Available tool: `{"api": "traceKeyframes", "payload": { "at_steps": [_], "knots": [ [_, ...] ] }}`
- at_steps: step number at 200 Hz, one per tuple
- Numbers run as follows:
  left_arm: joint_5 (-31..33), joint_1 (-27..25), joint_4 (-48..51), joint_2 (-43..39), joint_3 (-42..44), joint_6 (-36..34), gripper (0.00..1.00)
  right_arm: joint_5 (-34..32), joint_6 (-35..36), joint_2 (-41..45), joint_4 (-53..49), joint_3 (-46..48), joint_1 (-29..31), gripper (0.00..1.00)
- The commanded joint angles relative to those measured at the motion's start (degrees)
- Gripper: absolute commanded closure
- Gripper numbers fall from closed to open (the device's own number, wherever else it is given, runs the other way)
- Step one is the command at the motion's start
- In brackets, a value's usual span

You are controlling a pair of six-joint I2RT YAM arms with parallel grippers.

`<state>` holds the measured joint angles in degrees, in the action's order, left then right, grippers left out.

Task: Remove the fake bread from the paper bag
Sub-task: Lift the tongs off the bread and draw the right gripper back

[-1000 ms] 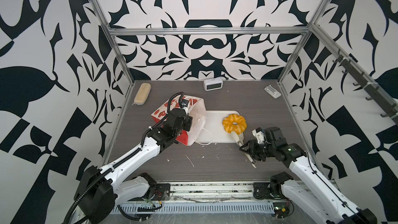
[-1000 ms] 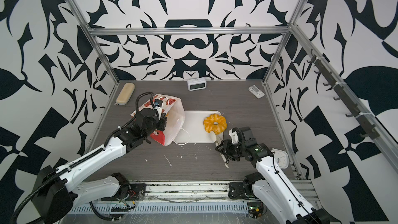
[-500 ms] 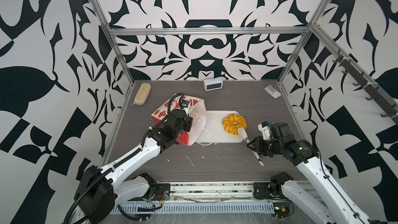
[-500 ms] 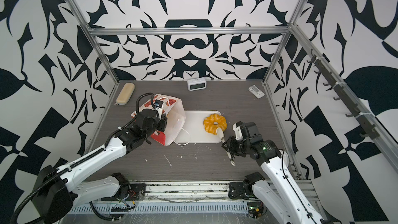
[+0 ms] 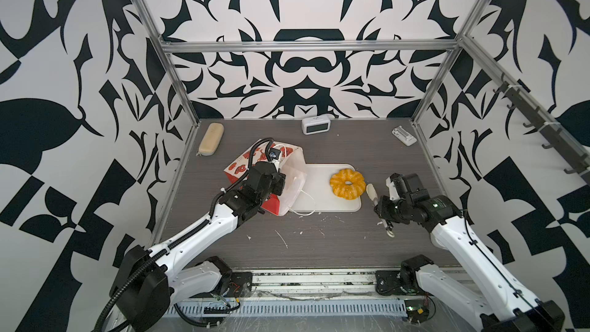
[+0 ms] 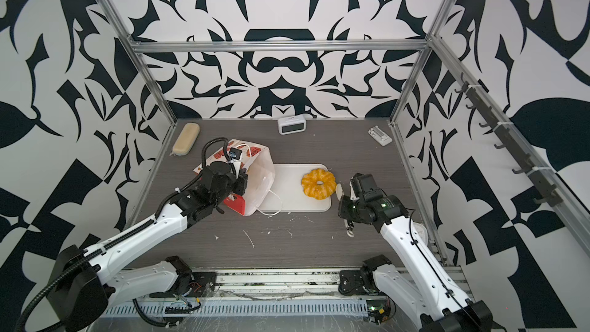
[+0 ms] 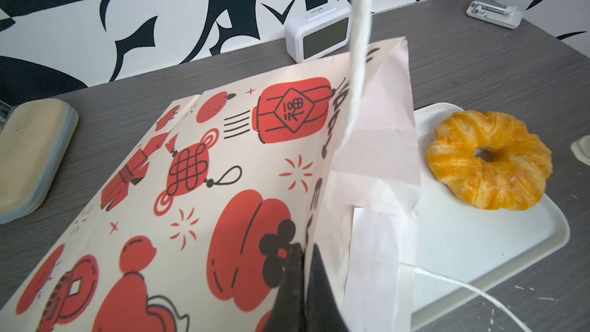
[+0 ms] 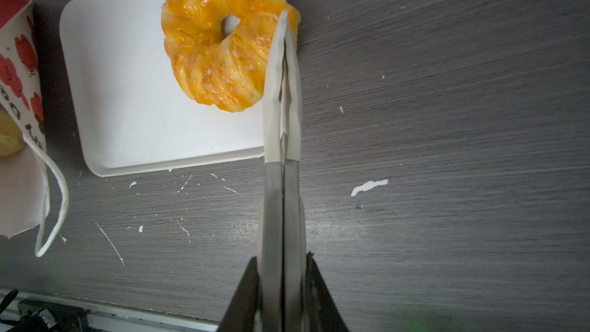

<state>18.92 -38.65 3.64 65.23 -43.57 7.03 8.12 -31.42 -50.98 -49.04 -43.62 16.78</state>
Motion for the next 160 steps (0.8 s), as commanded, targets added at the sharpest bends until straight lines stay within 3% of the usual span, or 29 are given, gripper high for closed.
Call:
{"api": "traceKeyframes", "payload": {
  "at_steps": [1, 160],
  "knots": [
    [0.99, -0.02, -1.53, -0.68, 0.33, 0.08, 1.0, -0.68, 1.51, -1.63, 4.8, 0.36, -0.31, 0.84],
    [0.95, -0.02, -1.1, -0.55, -0.54, -0.22, 1.0, 9.18, 2.51, -13.53, 16.72, -2.1, -0.31, 0.82]
  ]
}}
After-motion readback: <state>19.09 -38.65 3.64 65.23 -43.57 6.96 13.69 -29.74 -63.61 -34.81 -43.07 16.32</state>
